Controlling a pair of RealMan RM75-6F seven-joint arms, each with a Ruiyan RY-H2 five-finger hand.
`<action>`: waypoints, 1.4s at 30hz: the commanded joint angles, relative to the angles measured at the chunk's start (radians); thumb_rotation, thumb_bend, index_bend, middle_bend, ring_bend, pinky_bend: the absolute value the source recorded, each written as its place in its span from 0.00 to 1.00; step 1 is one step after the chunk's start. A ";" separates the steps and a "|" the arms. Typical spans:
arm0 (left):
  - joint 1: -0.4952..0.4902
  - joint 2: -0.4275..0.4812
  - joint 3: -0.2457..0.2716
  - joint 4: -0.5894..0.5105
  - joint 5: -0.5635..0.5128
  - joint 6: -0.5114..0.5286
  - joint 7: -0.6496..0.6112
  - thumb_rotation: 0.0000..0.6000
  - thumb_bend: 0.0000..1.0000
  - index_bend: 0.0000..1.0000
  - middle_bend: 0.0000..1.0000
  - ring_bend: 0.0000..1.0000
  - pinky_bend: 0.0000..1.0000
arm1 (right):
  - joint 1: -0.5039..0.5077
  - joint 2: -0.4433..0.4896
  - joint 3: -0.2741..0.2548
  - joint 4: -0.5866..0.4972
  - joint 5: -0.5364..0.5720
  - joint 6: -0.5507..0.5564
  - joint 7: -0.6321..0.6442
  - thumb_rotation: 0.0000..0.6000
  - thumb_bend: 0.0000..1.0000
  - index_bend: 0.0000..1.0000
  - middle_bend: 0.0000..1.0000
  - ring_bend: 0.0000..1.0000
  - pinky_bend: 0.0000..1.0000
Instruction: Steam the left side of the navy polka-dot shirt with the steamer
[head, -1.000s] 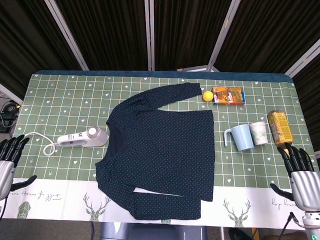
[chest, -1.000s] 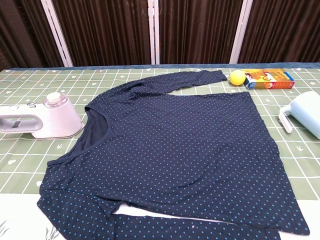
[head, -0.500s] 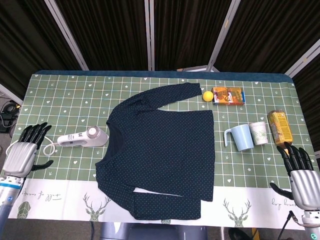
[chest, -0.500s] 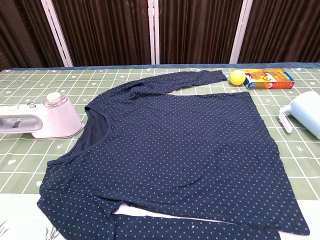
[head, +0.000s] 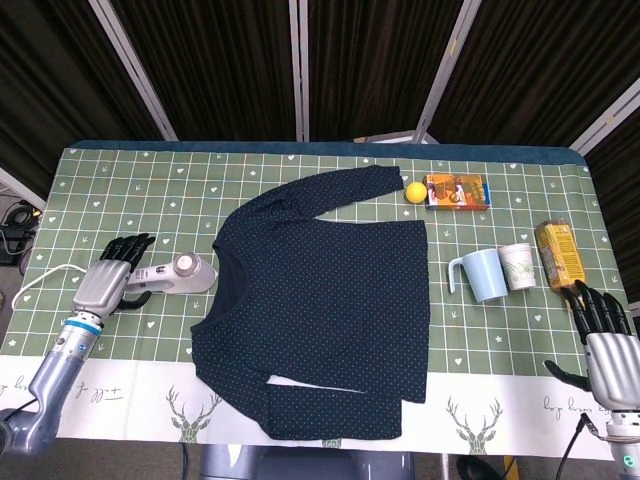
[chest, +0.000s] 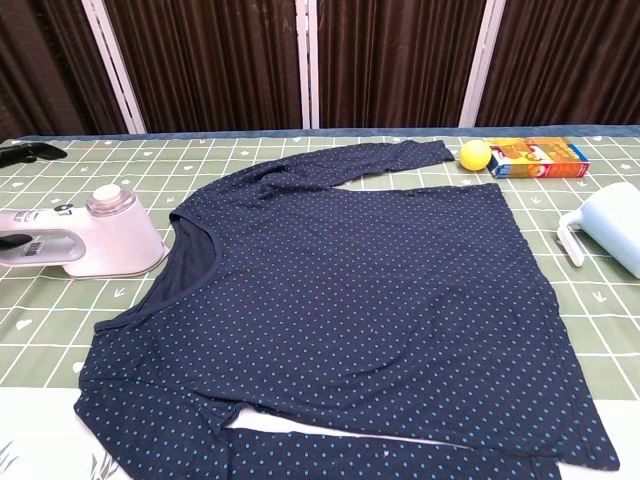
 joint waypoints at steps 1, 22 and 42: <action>-0.016 -0.035 -0.008 0.042 -0.026 -0.019 -0.007 1.00 0.34 0.00 0.00 0.00 0.00 | 0.004 0.000 0.002 0.004 0.009 -0.012 0.005 1.00 0.00 0.00 0.00 0.00 0.00; -0.095 -0.173 -0.041 0.250 -0.131 -0.125 -0.020 1.00 0.36 0.00 0.00 0.00 0.00 | 0.022 0.002 0.003 0.011 0.028 -0.055 0.028 1.00 0.00 0.00 0.00 0.00 0.00; -0.128 -0.258 -0.064 0.361 -0.138 -0.065 -0.007 1.00 0.44 0.48 0.48 0.45 0.56 | 0.022 0.005 -0.001 0.011 0.025 -0.056 0.037 1.00 0.00 0.00 0.00 0.00 0.00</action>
